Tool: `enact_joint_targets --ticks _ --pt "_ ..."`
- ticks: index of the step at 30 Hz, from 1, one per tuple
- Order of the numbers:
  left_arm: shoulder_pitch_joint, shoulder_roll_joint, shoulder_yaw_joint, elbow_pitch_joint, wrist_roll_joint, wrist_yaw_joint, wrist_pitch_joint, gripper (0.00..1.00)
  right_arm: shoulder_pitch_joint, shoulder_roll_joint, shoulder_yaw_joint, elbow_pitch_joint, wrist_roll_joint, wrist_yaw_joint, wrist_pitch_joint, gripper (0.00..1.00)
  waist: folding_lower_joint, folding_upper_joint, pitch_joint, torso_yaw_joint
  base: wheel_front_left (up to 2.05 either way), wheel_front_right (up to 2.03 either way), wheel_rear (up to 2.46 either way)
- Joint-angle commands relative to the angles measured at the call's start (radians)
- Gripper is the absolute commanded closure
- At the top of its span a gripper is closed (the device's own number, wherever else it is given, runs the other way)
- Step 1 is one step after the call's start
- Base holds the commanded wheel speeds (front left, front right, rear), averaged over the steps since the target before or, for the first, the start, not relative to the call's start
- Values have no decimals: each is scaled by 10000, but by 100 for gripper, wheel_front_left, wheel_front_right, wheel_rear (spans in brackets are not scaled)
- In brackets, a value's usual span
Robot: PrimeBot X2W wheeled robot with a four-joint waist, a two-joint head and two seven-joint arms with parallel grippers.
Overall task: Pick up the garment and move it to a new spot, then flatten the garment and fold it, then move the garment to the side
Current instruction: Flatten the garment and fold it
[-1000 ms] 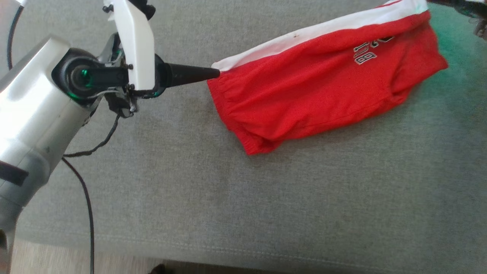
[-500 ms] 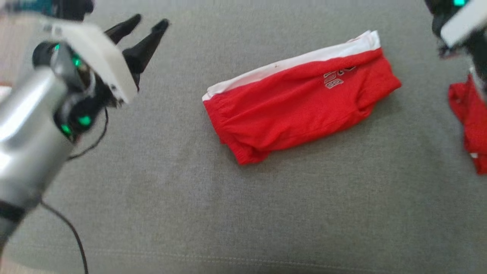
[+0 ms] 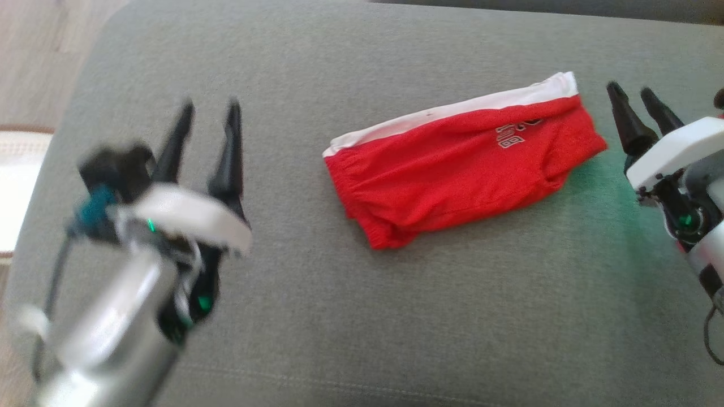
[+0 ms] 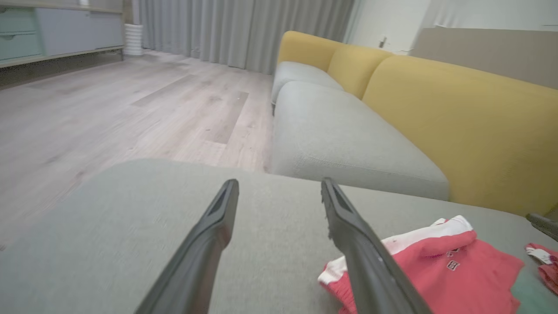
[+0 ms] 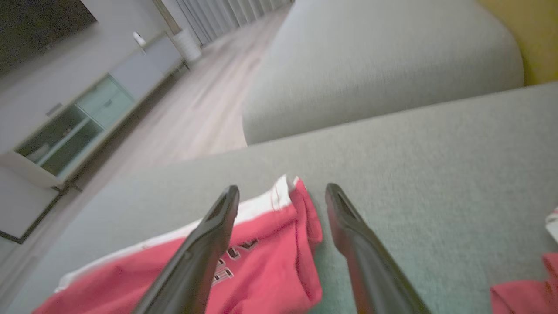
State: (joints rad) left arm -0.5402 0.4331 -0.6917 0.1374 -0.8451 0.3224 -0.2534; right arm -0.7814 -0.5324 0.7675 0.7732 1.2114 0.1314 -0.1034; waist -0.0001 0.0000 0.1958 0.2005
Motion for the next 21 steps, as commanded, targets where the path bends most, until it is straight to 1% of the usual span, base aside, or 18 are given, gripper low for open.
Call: enact_joint_targets --ticks 1,3,5,9,12,16,18,21 --pt "366 65 756 -416 433 56 -80 0 -349 50 63 298 -63 -7 244 0 1 0 102 220 0 0 0" --pt "1106 -390 1184 -612 714 -130 -81 0 -646 124 273 1033 -283 -7 635 0 1 0 179 437 0 0 0" --pt "1612 -728 1401 -634 1104 -348 -81 0 -978 230 389 1770 -421 -7 980 0 1 0 258 669 0 0 0" --pt "2251 -1400 1791 -603 1692 -693 -82 0 -1540 376 633 3071 -527 -7 2105 0 1 0 364 1154 0 0 0" --pt "2510 -1800 2002 -520 2055 -935 -82 0 -1880 424 750 3830 -506 -7 3061 0 1 0 437 1466 0 0 0" --pt "2703 -2184 2254 -413 2453 -1221 -83 0 -2147 522 841 4783 -397 -7 4779 0 1 0 478 1751 0 0 0" --pt "2777 -2319 2351 -346 2613 -1335 -83 0 -2239 557 827 4971 -360 -7 5326 0 1 0 488 1830 0 0 0" --pt "2868 -2485 2518 -241 2826 -1485 -83 0 -2245 666 802 5055 -278 -7 5814 0 1 0 488 1905 0 0 0"
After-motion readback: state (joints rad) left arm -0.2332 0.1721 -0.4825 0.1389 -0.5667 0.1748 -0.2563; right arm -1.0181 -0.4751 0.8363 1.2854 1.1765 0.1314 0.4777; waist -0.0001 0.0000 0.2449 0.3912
